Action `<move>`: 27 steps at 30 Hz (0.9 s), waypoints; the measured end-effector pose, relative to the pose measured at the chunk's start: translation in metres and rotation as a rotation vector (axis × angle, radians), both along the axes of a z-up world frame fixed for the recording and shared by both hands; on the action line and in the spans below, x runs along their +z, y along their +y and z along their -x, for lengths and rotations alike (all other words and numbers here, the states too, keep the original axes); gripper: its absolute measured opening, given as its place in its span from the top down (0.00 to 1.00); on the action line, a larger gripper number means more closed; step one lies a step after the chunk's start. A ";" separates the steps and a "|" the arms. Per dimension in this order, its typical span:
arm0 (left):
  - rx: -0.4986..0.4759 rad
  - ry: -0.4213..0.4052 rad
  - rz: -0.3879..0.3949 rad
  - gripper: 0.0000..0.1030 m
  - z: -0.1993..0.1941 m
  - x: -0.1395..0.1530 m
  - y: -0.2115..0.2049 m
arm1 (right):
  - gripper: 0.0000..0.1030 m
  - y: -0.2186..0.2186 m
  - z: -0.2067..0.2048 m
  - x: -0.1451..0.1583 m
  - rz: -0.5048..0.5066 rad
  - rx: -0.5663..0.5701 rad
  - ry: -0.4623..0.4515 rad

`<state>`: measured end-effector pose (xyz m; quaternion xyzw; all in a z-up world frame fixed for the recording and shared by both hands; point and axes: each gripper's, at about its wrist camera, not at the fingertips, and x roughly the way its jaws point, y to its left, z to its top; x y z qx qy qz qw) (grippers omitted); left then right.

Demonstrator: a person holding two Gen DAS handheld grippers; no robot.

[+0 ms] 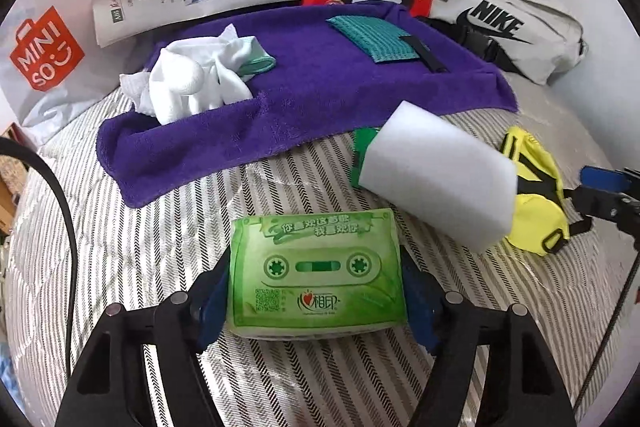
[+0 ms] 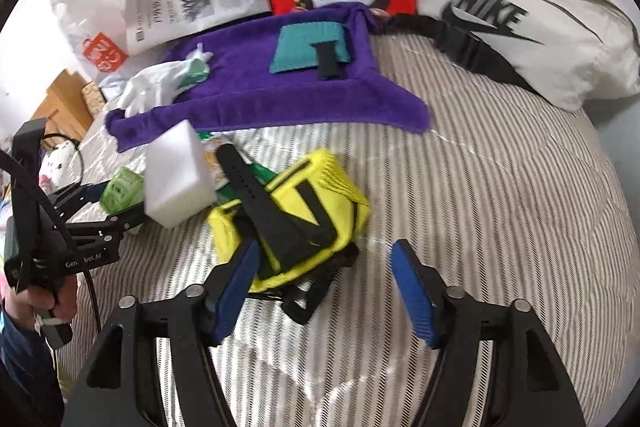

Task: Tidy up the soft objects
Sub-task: 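Grasp the green tissue pack with left while right grasps the black watch strap, then lift the green pack with left while right carries the black strap toward the teal cloth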

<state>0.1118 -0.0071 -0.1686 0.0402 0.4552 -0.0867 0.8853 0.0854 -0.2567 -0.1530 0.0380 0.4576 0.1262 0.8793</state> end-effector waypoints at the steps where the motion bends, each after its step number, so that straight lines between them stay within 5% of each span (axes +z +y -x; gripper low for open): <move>1: -0.010 0.000 0.009 0.31 0.001 0.001 0.002 | 0.25 0.001 0.000 0.001 -0.006 0.009 -0.007; 5: -0.006 0.003 0.012 0.31 0.005 0.007 0.013 | 0.14 0.009 -0.001 0.001 -0.032 0.055 -0.030; 12: 0.008 0.025 -0.024 0.31 0.014 -0.001 0.029 | 0.15 0.013 -0.015 0.000 0.010 0.053 -0.072; 16: 0.019 0.026 -0.003 0.30 0.014 -0.001 0.032 | 0.25 0.017 -0.023 0.011 -0.018 0.104 -0.098; 23: 0.024 0.030 -0.016 0.31 0.016 0.000 0.040 | 0.67 0.055 -0.040 -0.001 0.093 0.287 -0.035; 27: 0.045 0.035 -0.023 0.31 0.016 0.000 0.054 | 0.68 0.059 -0.050 -0.011 0.105 0.295 0.008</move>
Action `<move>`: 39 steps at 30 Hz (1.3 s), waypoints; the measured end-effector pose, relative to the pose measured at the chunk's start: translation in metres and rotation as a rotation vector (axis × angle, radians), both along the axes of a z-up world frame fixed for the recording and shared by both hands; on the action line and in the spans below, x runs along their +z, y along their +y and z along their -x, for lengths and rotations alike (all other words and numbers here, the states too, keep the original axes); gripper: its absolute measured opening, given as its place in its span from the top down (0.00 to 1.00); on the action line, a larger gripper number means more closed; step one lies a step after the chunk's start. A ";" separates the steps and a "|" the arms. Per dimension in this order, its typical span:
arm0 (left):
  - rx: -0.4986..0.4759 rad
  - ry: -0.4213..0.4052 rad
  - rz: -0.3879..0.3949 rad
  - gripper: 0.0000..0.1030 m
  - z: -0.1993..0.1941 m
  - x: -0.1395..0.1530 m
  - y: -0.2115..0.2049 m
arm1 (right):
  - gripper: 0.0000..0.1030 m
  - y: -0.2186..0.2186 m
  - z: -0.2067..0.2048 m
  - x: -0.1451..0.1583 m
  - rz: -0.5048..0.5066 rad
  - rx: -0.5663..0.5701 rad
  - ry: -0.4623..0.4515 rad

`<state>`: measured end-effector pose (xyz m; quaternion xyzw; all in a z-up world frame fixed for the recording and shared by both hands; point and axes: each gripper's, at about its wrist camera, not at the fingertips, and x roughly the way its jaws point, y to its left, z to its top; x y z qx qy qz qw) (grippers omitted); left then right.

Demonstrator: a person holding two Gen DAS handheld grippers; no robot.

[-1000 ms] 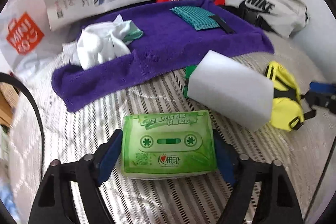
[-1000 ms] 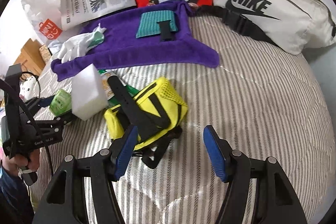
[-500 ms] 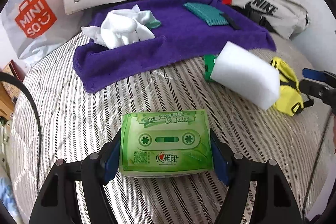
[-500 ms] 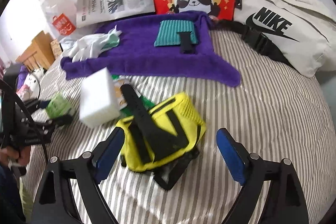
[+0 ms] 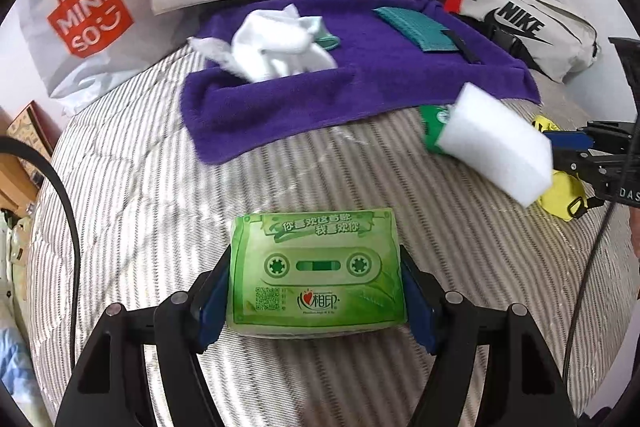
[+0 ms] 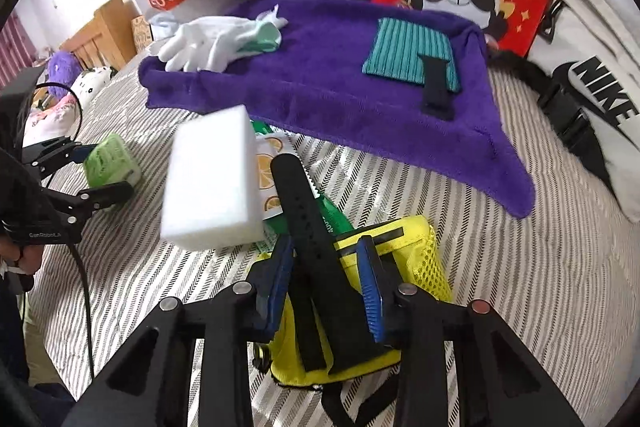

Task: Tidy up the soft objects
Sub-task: 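Lift the green pack with left while right carries the black strap toward the teal cloth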

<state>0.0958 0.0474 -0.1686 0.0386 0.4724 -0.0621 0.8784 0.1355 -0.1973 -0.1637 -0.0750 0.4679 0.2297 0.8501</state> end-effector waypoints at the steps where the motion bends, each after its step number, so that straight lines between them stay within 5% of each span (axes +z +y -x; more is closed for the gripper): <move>1: 0.001 0.002 0.000 0.31 0.000 0.000 0.003 | 0.68 0.001 -0.003 0.000 -0.003 0.005 0.009; 7: -0.007 -0.002 0.014 0.30 0.001 -0.002 0.008 | 0.69 0.025 -0.012 -0.006 0.102 0.083 0.004; 12: -0.011 -0.009 0.013 0.30 0.001 -0.002 0.007 | 0.81 0.029 -0.018 -0.005 0.102 0.122 0.033; 23: -0.008 -0.017 0.016 0.30 0.002 -0.003 0.007 | 0.81 -0.006 -0.007 0.013 0.080 -0.026 0.038; 29: -0.011 -0.016 0.028 0.31 0.002 -0.004 0.007 | 0.81 -0.006 -0.011 0.002 0.065 -0.046 0.057; 39: -0.001 -0.051 0.099 0.31 0.006 0.021 0.017 | 0.81 -0.011 -0.013 0.027 -0.018 -0.074 0.033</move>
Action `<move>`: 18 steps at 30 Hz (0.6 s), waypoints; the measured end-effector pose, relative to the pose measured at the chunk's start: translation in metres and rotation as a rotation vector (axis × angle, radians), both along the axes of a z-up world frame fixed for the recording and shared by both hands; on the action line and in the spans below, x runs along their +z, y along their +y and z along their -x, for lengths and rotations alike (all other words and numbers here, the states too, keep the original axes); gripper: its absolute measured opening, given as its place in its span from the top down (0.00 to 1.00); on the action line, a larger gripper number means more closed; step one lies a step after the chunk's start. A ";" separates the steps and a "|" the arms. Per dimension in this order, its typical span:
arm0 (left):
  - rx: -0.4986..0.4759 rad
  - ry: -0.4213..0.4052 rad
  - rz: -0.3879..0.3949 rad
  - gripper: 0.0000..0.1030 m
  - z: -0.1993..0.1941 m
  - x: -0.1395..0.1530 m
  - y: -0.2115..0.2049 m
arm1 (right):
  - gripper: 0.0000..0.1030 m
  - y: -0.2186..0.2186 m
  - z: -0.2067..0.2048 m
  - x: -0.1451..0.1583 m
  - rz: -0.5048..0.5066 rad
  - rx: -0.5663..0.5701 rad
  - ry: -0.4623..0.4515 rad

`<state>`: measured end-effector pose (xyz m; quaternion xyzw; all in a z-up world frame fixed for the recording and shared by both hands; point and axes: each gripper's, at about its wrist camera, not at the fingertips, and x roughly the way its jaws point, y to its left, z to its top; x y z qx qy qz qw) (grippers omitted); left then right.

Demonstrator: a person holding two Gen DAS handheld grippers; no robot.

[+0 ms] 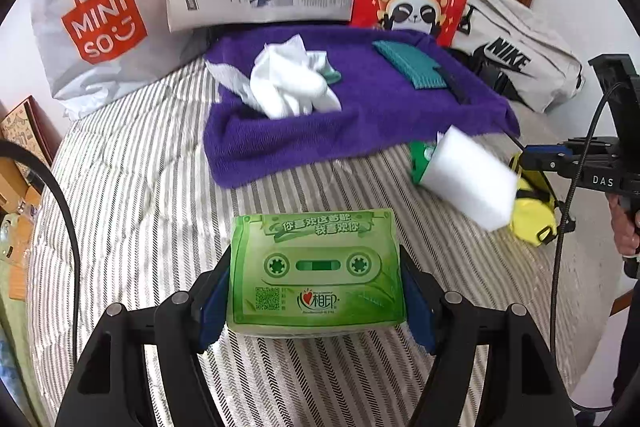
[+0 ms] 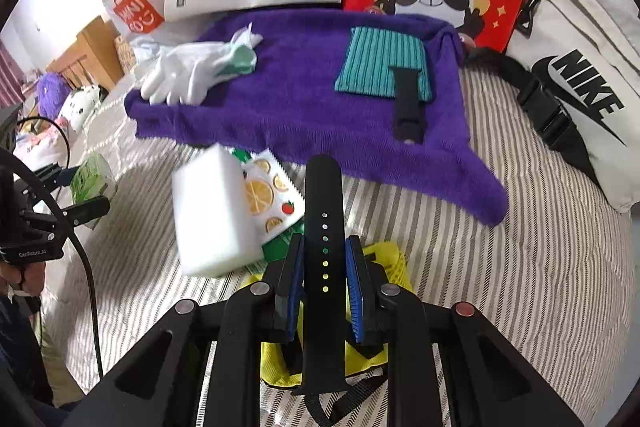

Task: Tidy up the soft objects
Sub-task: 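Lift the green pack with left while right carries the black strap toward the teal cloth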

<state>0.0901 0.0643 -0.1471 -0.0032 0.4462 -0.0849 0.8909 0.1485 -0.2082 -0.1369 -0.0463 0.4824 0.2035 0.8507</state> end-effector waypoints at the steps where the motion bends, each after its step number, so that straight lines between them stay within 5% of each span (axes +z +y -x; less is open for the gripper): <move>1: 0.001 -0.002 0.002 0.31 0.000 0.002 0.001 | 0.81 -0.001 -0.001 0.003 -0.007 -0.006 -0.005; 18: -0.033 -0.070 0.047 0.31 -0.026 0.052 -0.005 | 0.81 0.001 -0.036 0.039 -0.082 -0.024 -0.059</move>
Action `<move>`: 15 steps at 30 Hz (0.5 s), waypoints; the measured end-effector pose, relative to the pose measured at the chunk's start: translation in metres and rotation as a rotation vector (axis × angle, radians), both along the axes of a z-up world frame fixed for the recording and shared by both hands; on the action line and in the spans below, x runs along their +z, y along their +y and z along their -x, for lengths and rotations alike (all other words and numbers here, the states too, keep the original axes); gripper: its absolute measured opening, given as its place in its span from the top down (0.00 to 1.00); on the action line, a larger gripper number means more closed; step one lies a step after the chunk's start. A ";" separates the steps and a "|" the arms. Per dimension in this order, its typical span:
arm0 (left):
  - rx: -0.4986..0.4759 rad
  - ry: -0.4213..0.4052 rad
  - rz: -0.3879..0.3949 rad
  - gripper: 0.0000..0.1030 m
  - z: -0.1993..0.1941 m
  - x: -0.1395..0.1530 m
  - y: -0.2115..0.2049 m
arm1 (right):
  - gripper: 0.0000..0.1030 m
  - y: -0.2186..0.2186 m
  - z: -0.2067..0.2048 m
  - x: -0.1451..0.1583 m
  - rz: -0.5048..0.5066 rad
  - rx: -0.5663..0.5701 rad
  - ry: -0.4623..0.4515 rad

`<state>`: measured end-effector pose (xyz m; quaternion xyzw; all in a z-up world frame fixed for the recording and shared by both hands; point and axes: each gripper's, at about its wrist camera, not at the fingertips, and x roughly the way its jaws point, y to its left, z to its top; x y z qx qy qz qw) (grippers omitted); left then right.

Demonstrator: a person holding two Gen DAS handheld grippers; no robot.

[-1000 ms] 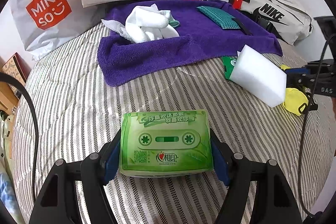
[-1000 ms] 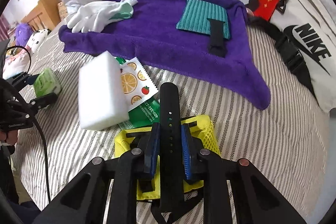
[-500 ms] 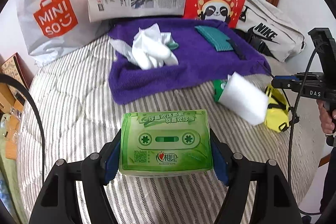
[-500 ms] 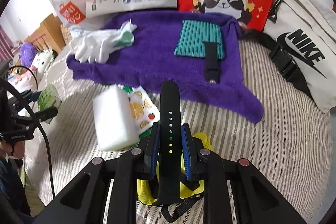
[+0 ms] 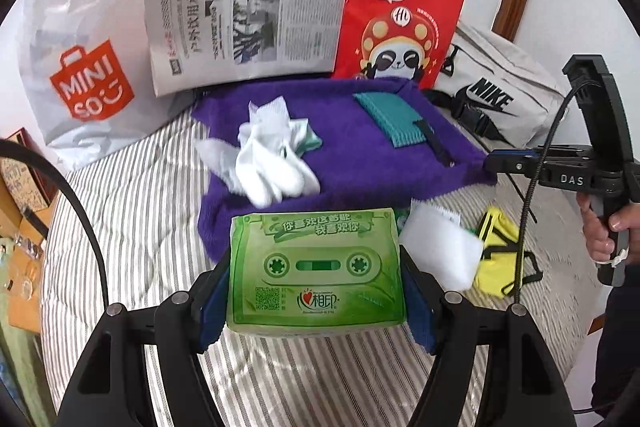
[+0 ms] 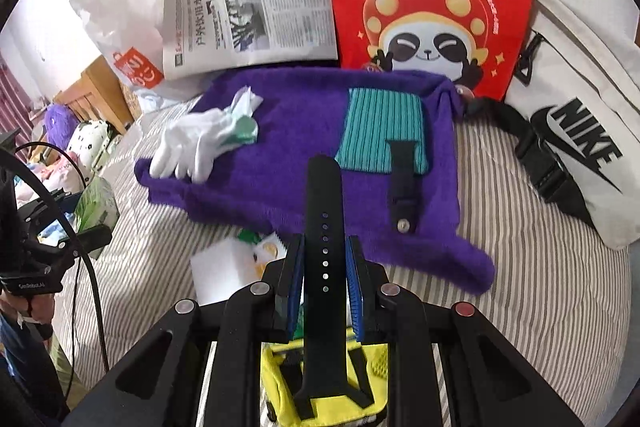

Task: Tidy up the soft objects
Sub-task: 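Lift the green pack with left while right carries the black strap toward the teal cloth, then lay the black strap on the teal cloth with right while left carries the green pack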

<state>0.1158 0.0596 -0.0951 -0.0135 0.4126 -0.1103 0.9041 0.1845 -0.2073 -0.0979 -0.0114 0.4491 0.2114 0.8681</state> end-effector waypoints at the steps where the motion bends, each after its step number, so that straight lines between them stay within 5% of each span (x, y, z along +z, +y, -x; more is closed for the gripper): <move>1: -0.004 -0.004 0.003 0.31 -0.002 0.002 0.000 | 0.81 0.000 -0.003 0.001 -0.004 -0.001 -0.001; 15: -0.007 -0.042 0.020 0.31 -0.063 0.021 0.002 | 0.81 0.019 -0.066 0.006 0.009 0.020 -0.028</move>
